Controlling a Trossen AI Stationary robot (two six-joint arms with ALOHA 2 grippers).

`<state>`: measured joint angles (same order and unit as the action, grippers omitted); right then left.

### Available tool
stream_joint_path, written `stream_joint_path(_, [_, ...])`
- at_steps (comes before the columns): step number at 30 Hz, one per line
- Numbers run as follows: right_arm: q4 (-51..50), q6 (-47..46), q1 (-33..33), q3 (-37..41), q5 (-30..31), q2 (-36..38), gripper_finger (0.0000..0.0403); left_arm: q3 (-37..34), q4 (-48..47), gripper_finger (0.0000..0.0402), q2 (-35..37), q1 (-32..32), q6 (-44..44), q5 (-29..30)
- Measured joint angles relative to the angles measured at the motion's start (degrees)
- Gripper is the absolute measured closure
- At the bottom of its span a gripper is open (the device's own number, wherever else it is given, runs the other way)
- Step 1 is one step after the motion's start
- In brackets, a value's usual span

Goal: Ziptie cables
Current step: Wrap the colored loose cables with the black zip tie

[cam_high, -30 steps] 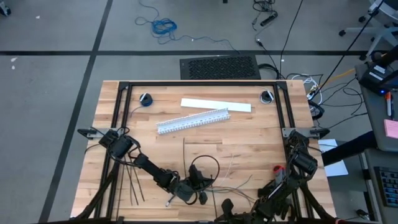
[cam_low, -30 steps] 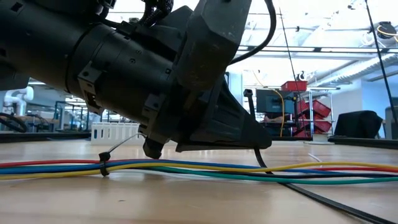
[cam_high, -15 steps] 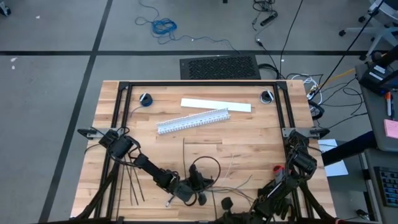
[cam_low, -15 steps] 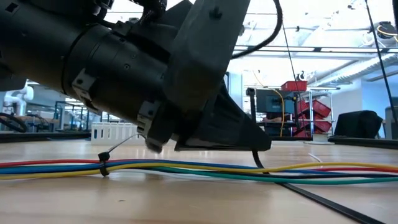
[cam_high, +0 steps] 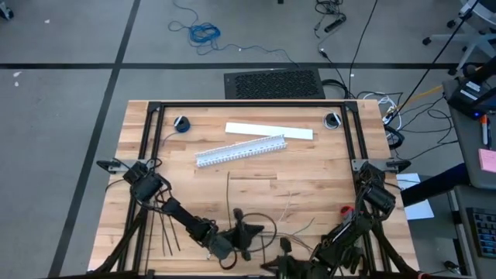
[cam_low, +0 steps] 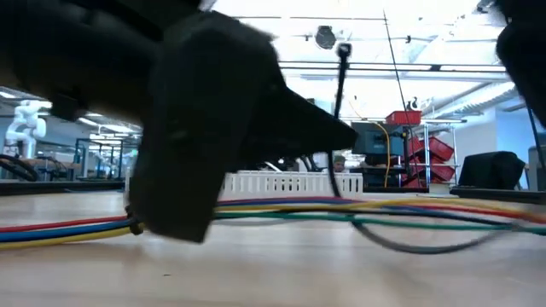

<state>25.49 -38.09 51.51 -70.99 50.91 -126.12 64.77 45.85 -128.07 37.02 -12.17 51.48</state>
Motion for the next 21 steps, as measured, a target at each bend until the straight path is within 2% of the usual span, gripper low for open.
stream_joint_path(3, [3.7, -4.7, -0.9, 5.6, 0.2, 2.7, 0.0403, 0.0, -0.1, 0.0402, 0.0, 1.0, -3.4, 3.6])
stream_joint_path(5, [12.3, -5.2, -1.5, 10.2, -0.8, 3.8, 0.0403, 0.0, 0.0, 0.0402, 0.0, 1.4, -3.8, 4.7])
stream_joint_path(8, [28.8, -4.0, -2.9, 16.2, -5.3, 4.1, 0.0403, 0.0, 0.0, 0.0402, 0.0, 1.4, -4.9, 5.1])
stream_joint_path(11, [36.8, -3.7, -4.0, 20.1, -6.6, 4.1, 0.0403, 0.0, 0.0, 0.0401, 0.0, 1.4, -4.9, 5.5])
stream_joint_path(17, [38.0, -6.4, -6.4, 21.5, -10.6, 4.1, 0.0403, 0.6, 0.1, 0.0401, 0.0, 1.4, -8.3, 8.1])
stream_joint_path(21, [38.1, -6.5, -7.6, 21.5, -11.0, 4.1, 0.0403, 2.0, 0.1, 0.0402, 0.0, 1.4, -11.9, 8.5])
